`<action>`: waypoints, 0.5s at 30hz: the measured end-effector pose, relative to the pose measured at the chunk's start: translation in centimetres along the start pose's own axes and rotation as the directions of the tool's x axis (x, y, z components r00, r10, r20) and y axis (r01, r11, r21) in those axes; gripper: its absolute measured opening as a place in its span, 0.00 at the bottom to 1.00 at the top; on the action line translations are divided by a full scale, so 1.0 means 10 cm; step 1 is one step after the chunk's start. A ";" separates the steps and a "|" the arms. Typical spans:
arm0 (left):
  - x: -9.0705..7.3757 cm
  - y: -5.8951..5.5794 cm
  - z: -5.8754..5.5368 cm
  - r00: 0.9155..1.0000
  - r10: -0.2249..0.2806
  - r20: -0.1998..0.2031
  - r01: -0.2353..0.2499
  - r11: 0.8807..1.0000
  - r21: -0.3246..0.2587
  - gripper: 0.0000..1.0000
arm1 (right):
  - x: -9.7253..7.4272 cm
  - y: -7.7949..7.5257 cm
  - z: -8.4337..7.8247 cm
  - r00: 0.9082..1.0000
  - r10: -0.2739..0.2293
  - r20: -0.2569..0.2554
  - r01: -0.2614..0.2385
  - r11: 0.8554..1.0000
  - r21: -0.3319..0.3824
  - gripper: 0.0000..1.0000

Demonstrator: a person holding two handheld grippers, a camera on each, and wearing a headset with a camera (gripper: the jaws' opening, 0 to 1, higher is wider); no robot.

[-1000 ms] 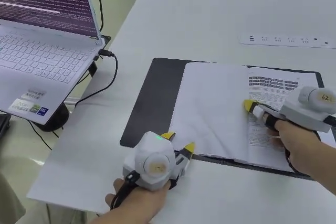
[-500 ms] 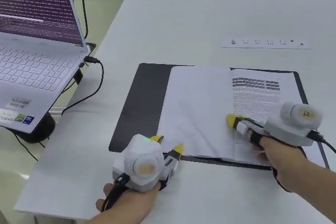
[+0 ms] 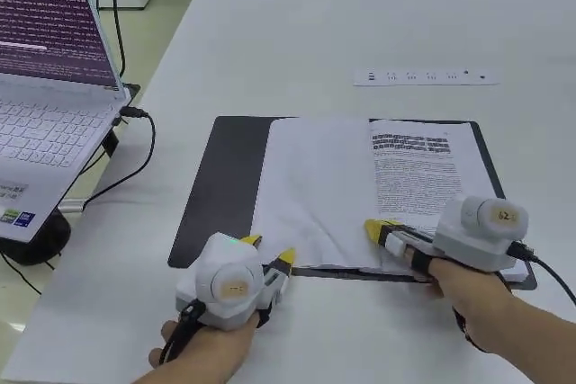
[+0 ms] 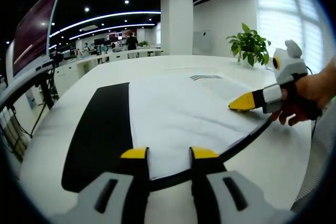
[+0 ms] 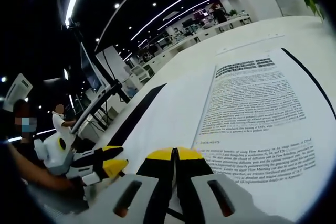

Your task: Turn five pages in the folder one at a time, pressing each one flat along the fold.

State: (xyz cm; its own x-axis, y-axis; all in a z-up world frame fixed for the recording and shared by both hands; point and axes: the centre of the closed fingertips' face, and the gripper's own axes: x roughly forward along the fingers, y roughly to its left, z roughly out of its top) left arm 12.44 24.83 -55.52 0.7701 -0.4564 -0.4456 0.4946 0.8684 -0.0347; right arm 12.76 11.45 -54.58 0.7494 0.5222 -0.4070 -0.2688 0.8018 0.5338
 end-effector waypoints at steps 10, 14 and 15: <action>0.00 0.00 0.00 1.000 -0.003 0.000 0.003 1.000 -0.003 0.29 | -0.20 0.11 -0.23 0.997 0.057 -0.051 -0.055 0.998 0.033 0.00; 0.00 0.00 0.00 1.000 -0.003 -0.001 0.003 1.000 -0.004 0.29 | -0.28 0.14 -0.30 0.996 0.068 -0.060 -0.065 0.996 0.055 0.00; 0.00 0.00 0.00 1.000 -0.003 -0.002 0.003 1.000 -0.003 0.29 | -0.30 0.15 -0.32 0.996 0.067 -0.061 -0.063 0.996 0.066 0.00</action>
State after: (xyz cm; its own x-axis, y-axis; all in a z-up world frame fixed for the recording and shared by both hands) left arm 12.44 24.83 -55.57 0.7679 -0.4585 -0.4472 0.4954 0.8678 -0.0390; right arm 8.22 11.99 -54.95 0.6913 0.5917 -0.4147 -0.2752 0.7464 0.6060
